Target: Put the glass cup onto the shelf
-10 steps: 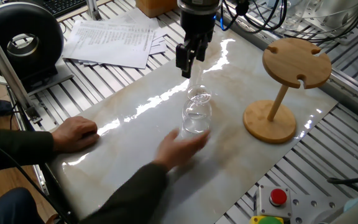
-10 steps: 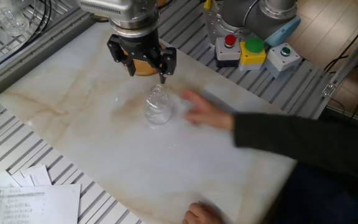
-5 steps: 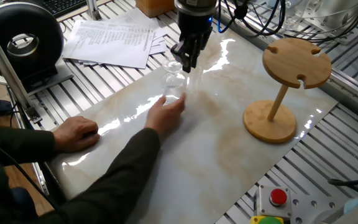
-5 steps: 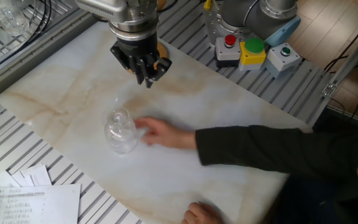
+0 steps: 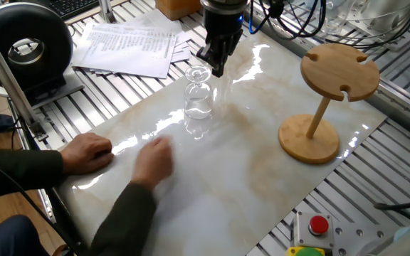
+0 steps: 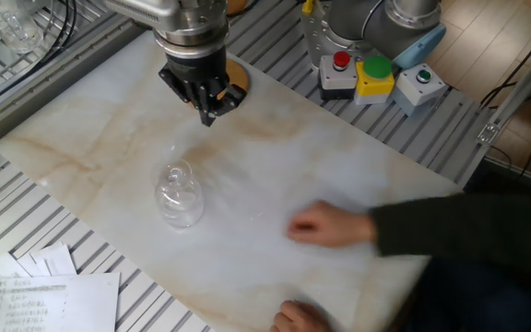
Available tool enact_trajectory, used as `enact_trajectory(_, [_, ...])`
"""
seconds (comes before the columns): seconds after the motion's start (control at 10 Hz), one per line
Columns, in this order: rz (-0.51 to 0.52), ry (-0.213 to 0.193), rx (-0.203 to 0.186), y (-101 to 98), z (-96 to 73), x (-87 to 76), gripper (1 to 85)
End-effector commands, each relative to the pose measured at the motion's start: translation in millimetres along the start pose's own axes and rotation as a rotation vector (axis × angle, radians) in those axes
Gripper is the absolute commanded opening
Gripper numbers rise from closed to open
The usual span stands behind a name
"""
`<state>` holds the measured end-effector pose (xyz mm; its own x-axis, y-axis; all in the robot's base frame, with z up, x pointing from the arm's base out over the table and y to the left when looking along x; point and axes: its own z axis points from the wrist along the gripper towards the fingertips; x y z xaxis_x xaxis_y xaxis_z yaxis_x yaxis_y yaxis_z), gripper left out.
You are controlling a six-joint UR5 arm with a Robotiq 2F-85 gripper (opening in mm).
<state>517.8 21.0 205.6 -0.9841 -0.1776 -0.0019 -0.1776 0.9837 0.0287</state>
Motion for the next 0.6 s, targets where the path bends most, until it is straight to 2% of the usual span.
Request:
enact_trajectory(0.0, [-0.089, 0.031, -0.019, -6.8, -5.9, -0.8, 36.7])
enact_trajectory(0.1, [-0.14, 0.036, -0.012, -17.5, -4.6, -2.3, 59.7])
enact_trajectory(0.2, [-0.14, 0.025, -0.018, -20.0, -2.6, -8.7, 61.7])
enact_trajectory(0.5, [-0.15, 0.026, -0.004, -24.6, -1.8, -24.8, 68.7])
